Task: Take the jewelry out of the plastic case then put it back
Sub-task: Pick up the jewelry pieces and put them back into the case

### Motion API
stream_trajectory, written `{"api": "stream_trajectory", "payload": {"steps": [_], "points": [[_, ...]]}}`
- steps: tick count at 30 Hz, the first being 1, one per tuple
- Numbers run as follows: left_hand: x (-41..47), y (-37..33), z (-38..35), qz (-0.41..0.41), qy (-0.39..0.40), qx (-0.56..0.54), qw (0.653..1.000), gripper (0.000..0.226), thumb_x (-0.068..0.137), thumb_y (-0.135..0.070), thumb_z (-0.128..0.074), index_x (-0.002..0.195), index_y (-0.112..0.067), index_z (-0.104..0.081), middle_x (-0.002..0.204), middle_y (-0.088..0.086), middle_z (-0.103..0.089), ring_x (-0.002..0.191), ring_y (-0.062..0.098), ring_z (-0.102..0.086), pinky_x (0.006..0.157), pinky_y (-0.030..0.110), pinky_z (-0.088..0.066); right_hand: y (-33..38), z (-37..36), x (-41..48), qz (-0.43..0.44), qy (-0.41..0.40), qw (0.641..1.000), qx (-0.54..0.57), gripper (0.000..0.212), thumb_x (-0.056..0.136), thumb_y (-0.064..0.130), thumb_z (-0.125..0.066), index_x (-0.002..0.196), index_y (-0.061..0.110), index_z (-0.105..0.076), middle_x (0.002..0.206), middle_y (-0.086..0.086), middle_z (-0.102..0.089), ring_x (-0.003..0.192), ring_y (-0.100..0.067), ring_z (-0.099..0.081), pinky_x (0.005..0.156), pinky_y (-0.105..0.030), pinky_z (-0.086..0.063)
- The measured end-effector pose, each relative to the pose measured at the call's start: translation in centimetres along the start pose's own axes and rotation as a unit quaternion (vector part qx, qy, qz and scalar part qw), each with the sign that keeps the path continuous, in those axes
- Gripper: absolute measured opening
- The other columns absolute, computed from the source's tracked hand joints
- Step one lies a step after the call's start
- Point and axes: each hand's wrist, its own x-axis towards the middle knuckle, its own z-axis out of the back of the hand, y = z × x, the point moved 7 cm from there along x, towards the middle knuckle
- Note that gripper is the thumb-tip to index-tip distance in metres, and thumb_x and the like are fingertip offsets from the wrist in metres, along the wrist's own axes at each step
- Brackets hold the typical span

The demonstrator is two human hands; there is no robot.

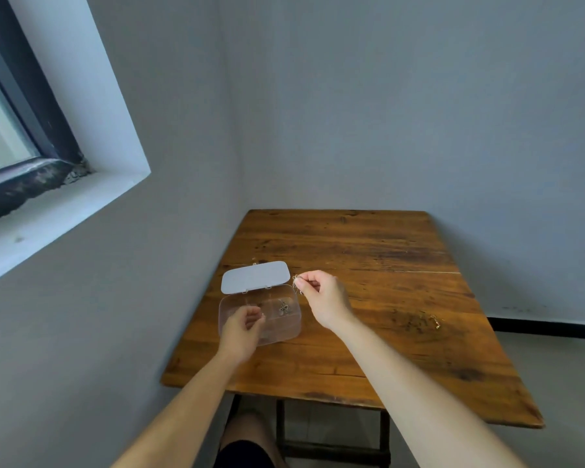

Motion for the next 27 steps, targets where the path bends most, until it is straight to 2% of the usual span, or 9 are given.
{"api": "stream_trajectory", "payload": {"steps": [2,6,8,13,17,19,21,23,27], "points": [[-0.1,0.5,0.0,-0.003,-0.002,-0.008,1.000,0.026,0.095,-0.014,-0.063,0.121,-0.015,-0.061,0.110,-0.005,-0.063,0.106,0.012,-0.062,0.072,0.010,-0.046,0.1,-1.2,0.1,-0.005,0.010,1.000,-0.008,0.023,0.097,0.030,-0.062,0.111,0.014,-0.071,0.104,0.004,-0.070,0.092,-0.009,-0.062,0.067,-0.011,-0.043],[-0.5,0.8,-0.5,-0.001,-0.006,-0.035,0.999,0.027,0.094,-0.016,-0.065,0.121,-0.015,-0.062,0.113,-0.003,-0.066,0.106,0.011,-0.062,0.075,0.012,-0.048,-3.2,-3.6,-1.2,-0.038,0.081,0.991,-0.096,0.023,0.097,0.026,-0.062,0.115,0.016,-0.072,0.117,0.000,-0.071,0.105,-0.016,-0.064,0.087,-0.027,-0.050],[-0.6,0.7,-1.3,-0.004,0.000,-0.037,0.999,0.028,0.094,-0.017,-0.065,0.121,-0.015,-0.062,0.113,-0.003,-0.066,0.105,0.010,-0.062,0.072,0.011,-0.047,-5.0,-3.5,-2.1,-0.058,0.095,0.984,-0.137,0.027,0.098,0.026,-0.062,0.123,0.018,-0.068,0.125,-0.002,-0.067,0.111,-0.018,-0.063,0.092,-0.029,-0.051],[-0.4,-0.2,-1.3,-0.014,-0.013,-0.018,1.000,0.028,0.094,-0.015,-0.065,0.122,-0.015,-0.062,0.115,-0.001,-0.066,0.102,0.011,-0.061,0.074,0.013,-0.048,-5.1,-2.1,-2.3,-0.046,0.085,0.989,-0.113,0.033,0.098,0.029,-0.061,0.129,0.020,-0.063,0.129,0.001,-0.064,0.113,-0.014,-0.062,0.090,-0.024,-0.050],[-0.3,-0.3,-0.3,-0.027,-0.028,0.020,0.999,0.028,0.095,-0.022,-0.064,0.122,-0.016,-0.063,0.119,0.001,-0.066,0.110,0.017,-0.062,0.086,0.029,-0.056,-5.9,-0.2,-2.3,-0.060,0.058,0.991,-0.104,0.030,0.098,0.029,-0.059,0.127,0.023,-0.063,0.126,0.002,-0.064,0.110,-0.011,-0.061,0.087,-0.021,-0.049],[-0.6,-1.2,-0.8,-0.065,-0.034,0.049,0.996,0.028,0.094,-0.023,-0.065,0.122,-0.016,-0.064,0.121,0.002,-0.065,0.114,0.019,-0.060,0.093,0.034,-0.053,-7.3,2.0,-2.6,-0.074,0.031,0.990,-0.112,0.028,0.098,0.029,-0.060,0.125,0.024,-0.064,0.124,0.003,-0.064,0.109,-0.010,-0.061,0.087,-0.022,-0.049],[-1.3,-2.7,-2.4,-0.126,-0.031,0.059,0.990,0.029,0.093,-0.021,-0.065,0.122,-0.015,-0.064,0.124,0.003,-0.063,0.118,0.020,-0.058,0.094,0.027,-0.047,-9.1,4.7,-3.2,-0.093,0.001,0.988,-0.124,0.028,0.098,0.029,-0.059,0.125,0.023,-0.064,0.124,0.003,-0.063,0.111,-0.012,-0.060,0.090,-0.024,-0.050],[-2.2,-4.2,-4.4,-0.177,-0.020,0.075,0.981,0.035,0.094,-0.023,-0.065,0.127,-0.014,-0.061,0.136,0.005,-0.057,0.129,0.022,-0.052,0.097,0.023,-0.042,-11.1,7.2,-4.0,-0.114,-0.032,0.984,-0.131,0.029,0.098,0.029,-0.059,0.125,0.022,-0.063,0.127,0.000,-0.060,0.114,-0.014,-0.058,0.093,-0.027,-0.049],[-3.6,-6.5,-8.7,-0.237,0.017,0.139,0.961,0.058,0.096,-0.043,-0.057,0.148,-0.024,-0.040,0.164,0.000,-0.022,0.149,0.019,-0.024,0.115,0.041,-0.034,-13.9,11.5,-5.6,-0.170,-0.093,0.968,-0.159,0.040,0.096,0.038,-0.059,0.133,0.022,-0.055,0.136,-0.005,-0.047,0.126,-0.024,-0.050,0.095,-0.036,-0.047]]}}
